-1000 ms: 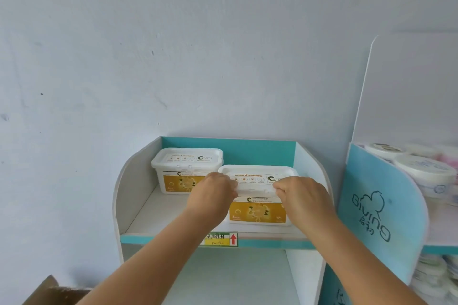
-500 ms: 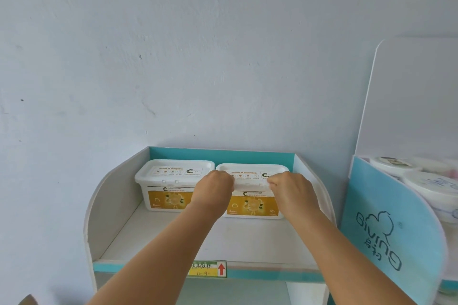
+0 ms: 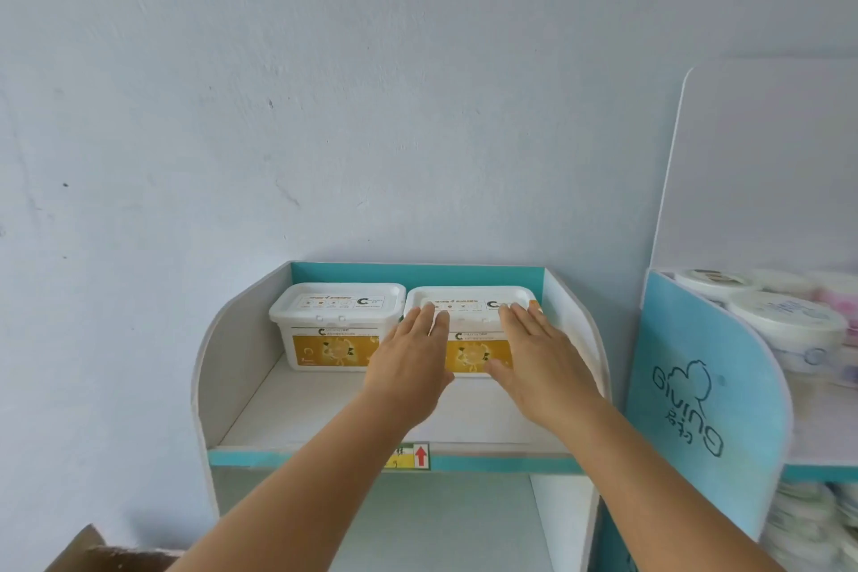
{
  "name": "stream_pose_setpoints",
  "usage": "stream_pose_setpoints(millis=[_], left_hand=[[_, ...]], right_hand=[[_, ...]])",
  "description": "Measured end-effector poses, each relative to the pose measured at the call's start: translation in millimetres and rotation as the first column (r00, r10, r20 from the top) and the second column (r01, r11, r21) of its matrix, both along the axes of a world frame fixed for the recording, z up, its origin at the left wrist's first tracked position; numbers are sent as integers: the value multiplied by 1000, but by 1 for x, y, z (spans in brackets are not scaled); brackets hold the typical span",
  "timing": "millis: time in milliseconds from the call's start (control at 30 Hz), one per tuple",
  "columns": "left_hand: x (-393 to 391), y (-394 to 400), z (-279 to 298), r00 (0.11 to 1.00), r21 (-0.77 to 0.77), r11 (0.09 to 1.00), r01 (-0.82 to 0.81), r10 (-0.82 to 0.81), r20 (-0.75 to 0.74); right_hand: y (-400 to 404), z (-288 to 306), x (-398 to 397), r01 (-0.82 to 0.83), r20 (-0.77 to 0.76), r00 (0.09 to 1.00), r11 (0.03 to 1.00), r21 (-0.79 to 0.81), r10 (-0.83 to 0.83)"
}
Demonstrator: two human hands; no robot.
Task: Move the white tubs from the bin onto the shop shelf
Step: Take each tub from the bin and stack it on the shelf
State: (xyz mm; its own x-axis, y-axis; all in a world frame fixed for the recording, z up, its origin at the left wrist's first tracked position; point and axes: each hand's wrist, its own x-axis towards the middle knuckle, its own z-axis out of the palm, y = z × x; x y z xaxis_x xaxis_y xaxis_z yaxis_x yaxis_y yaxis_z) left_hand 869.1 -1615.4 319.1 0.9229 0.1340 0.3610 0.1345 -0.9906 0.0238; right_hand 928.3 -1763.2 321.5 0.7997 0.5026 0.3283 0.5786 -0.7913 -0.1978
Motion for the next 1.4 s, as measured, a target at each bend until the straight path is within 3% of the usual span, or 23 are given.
stream_pose_setpoints(millis=[433, 933, 1100, 1400], left_hand=[[-116, -90, -67, 972, -65, 983, 174, -182, -148], [-136, -264, -185, 841, -189, 905, 380, -423, -337], [-127, -339, -224, 812, -232, 899, 371, -435, -389], [-118, -472, -296, 742, -326, 920, 217, -372, -558]], right_hand=[[-100, -83, -129, 81, -127, 988, 996, -45, -87], [-289, -203, -192, 325, -373, 847, 924, -203, -379], [-365, -246, -185, 342, -451, 795, 914, -218, -406], [-497, -313, -164, 248, -575, 726, 924, -292, -377]])
